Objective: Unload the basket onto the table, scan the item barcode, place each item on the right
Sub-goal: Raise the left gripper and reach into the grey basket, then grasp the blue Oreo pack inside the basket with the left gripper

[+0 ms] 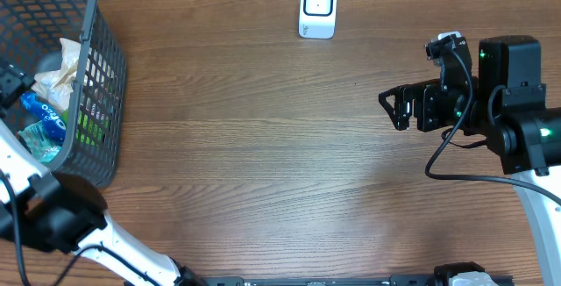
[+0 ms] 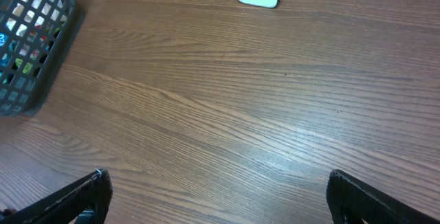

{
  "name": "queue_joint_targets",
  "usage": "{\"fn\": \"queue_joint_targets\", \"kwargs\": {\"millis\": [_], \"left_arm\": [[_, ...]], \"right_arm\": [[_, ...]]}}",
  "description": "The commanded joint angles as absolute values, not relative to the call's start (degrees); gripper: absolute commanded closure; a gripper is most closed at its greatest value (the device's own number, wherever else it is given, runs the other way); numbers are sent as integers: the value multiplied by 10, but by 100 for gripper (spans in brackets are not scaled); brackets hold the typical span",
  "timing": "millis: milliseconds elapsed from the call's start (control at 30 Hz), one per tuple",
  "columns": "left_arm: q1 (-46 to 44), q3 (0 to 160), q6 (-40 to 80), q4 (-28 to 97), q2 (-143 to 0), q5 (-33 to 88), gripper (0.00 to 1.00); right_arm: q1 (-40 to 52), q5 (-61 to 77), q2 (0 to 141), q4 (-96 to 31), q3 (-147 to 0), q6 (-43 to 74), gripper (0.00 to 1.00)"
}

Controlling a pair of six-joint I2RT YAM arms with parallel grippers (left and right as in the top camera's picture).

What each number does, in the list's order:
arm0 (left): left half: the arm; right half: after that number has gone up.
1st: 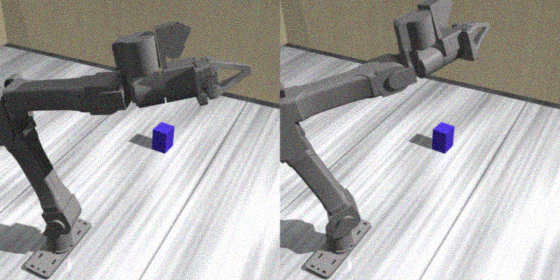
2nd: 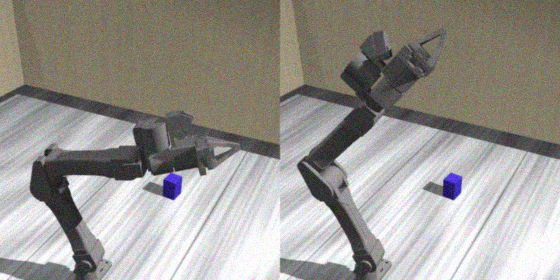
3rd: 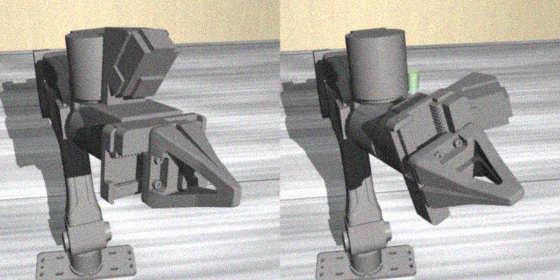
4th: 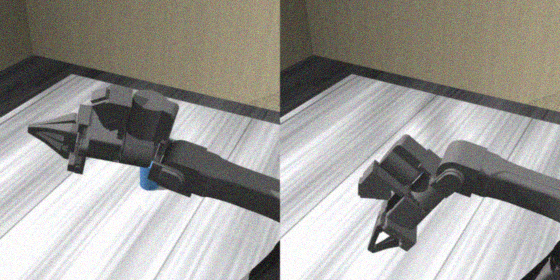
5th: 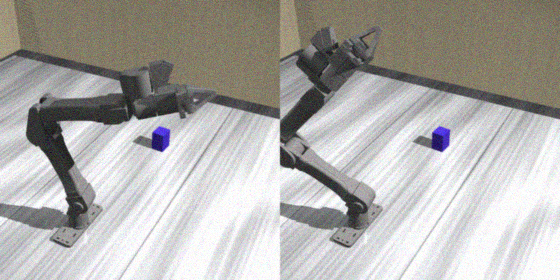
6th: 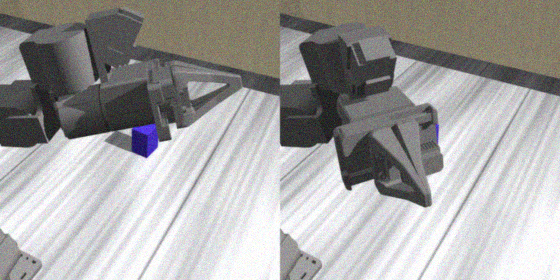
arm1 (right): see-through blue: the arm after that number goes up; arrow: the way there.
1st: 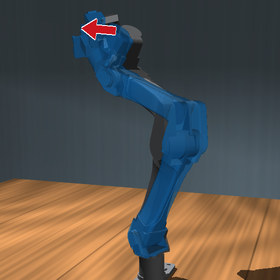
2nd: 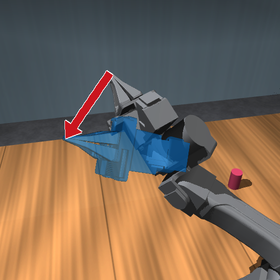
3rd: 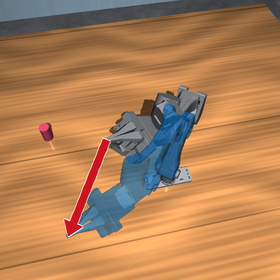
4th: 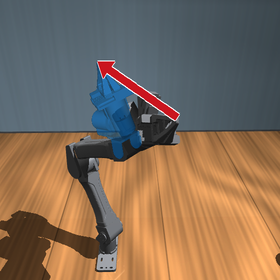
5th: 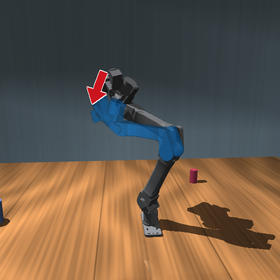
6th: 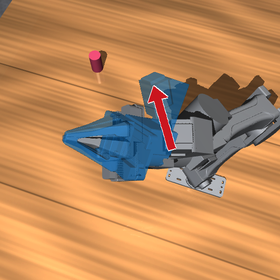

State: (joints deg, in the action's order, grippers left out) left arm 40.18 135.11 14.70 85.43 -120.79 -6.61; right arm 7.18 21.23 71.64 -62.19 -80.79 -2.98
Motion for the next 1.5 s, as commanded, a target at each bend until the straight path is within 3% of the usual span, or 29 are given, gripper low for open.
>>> {"fn": "queue_joint_targets", "kwargs": {"millis": [0, 167, 300, 1000, 1167, 1367, 1467], "left_arm": [[406, 1358, 150, 857, -1257, -49, 12], [405, 1358, 148, 861, -1313, -46, 17], [405, 1358, 139, 851, -1340, -45, 28], [376, 1214, 129, 771, -1357, -101, 39], [376, 1209, 128, 771, -1357, -110, 51], [374, 1209, 129, 758, -1357, -109, 94], [371, 1210, 129, 751, -1356, -101, 96]], "right_arm": [[74, 220, 714, -619, -824, -29, 0], [74, 220, 714, -619, -824, -29, 0], [74, 220, 715, -619, -824, -29, 0], [74, 220, 715, -626, -824, -30, 0], [74, 220, 715, -625, -824, -30, 0], [74, 220, 715, -625, -824, -29, 0], [74, 220, 715, -625, -824, -29, 0]]}}
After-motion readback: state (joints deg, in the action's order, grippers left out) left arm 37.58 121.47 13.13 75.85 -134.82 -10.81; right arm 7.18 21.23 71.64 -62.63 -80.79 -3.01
